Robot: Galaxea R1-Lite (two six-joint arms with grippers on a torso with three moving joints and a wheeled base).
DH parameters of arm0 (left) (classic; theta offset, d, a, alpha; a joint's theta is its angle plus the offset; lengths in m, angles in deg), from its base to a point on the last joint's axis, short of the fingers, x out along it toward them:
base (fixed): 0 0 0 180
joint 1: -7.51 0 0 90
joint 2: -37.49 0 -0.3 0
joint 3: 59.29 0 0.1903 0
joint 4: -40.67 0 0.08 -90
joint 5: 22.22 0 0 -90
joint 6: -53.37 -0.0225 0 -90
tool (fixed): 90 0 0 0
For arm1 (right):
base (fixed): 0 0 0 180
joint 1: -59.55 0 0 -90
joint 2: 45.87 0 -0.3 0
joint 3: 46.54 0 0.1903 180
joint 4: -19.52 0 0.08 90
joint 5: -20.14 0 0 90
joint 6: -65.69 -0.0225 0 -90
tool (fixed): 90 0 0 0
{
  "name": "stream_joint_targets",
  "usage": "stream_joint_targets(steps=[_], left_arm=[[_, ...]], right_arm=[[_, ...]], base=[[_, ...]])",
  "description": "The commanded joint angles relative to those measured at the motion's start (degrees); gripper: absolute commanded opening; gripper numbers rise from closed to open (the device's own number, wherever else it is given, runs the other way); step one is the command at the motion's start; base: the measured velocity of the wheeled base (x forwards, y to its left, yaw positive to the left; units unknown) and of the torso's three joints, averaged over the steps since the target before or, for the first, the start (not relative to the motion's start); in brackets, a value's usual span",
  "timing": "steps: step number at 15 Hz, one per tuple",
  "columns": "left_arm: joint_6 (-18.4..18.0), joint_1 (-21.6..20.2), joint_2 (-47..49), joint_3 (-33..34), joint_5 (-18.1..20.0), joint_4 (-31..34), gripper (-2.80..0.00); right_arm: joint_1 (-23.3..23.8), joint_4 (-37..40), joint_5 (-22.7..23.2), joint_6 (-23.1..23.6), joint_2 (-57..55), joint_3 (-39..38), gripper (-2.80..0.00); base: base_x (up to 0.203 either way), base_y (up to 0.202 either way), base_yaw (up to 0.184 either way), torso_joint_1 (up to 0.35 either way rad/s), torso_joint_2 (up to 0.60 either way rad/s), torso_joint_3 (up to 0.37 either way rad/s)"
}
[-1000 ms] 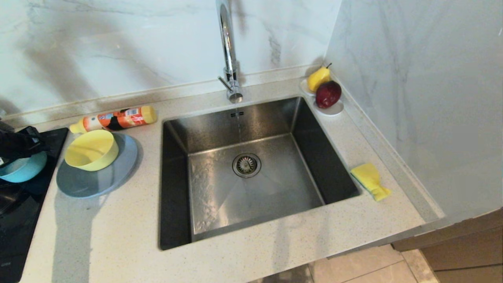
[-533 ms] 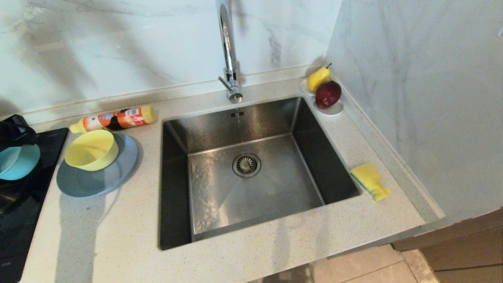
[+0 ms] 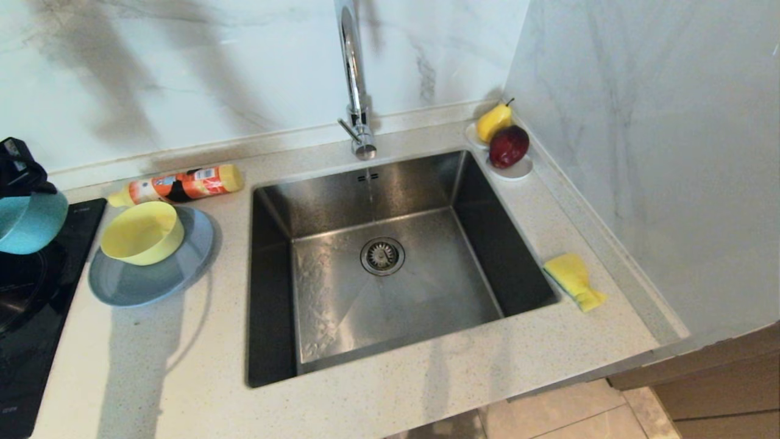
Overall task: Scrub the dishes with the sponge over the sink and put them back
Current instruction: Place the bowl on the bowl
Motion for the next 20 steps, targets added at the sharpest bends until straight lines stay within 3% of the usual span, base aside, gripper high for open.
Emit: stream_joint_targets(steps=[1, 7, 9, 13, 20], left_arm=[[0.8, 4.5, -2.7, 0.0, -0.6, 1.0, -2.8], [1.5, 13.1, -2.5, 5.1, -7.1, 0.1, -2.8], [1.5, 14.9, -2.5, 8.1, -9.0, -2.9, -2.8], [1.0, 15.9, -2.0, 15.0, -12.3, -11.7, -2.8], [0.8, 16.5, -1.4, 17.0, -12.6, -12.1, -2.8]], right_arm=[[0.0, 0.0, 0.0, 0.0, -0.1, 0.0, -2.8], [0.0, 0.0, 0.0, 0.0, -0.1, 0.0, -2.8], [0.0, 0.0, 0.0, 0.0, -0.1, 0.0, -2.8], [0.0, 0.0, 0.0, 0.0, -0.1, 0.0, -2.8], [0.0, 0.0, 0.0, 0.0, -0.1, 0.0, -2.8]], base=[[0.0, 0.0, 0.0, 0.0, 0.0, 0.0], [0.0, 0.0, 0.0, 0.0, 0.0, 0.0], [0.0, 0.0, 0.0, 0.0, 0.0, 0.0], [0.0, 0.0, 0.0, 0.0, 0.0, 0.0], [0.0, 0.0, 0.0, 0.0, 0.0, 0.0]])
